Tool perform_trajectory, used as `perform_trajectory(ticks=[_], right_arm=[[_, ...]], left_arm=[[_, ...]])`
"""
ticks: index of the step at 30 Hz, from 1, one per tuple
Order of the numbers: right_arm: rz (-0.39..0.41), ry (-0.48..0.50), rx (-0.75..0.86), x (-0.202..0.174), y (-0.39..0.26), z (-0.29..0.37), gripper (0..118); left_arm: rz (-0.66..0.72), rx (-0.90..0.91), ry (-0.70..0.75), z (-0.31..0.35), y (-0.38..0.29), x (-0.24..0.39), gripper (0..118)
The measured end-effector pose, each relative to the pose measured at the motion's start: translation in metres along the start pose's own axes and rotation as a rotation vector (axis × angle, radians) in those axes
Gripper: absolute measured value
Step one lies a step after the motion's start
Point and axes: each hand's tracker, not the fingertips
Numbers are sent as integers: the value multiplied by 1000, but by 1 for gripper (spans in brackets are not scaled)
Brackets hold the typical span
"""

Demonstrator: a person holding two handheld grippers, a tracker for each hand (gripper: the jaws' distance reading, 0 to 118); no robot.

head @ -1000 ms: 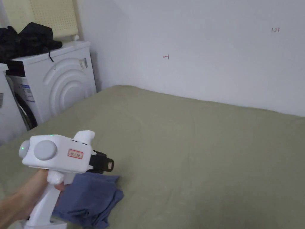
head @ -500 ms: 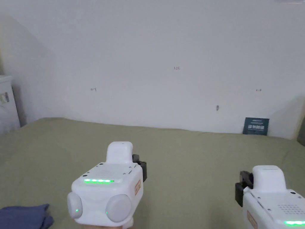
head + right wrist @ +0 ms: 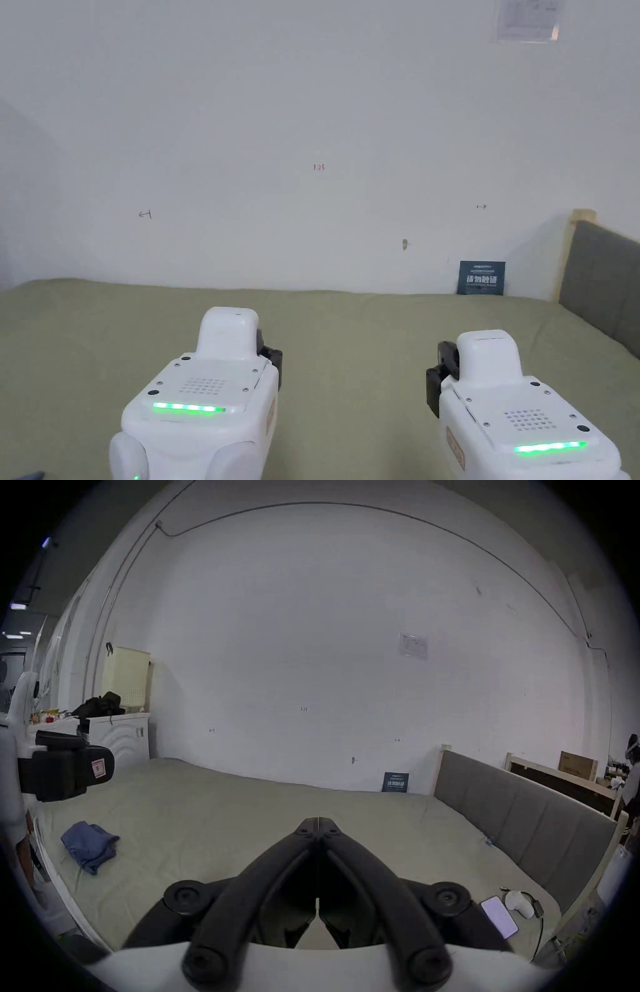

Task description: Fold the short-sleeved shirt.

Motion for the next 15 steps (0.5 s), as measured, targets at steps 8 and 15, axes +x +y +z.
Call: perform_trajectory(ticks=[8,15], right_arm=[[-13,-6,17,2,3,1,13],[-16,-23,33,12,10,11,118]], left_arm=[[-18,0,19,1,-2,1,19],[4,22,67,3,-2,-3,118]])
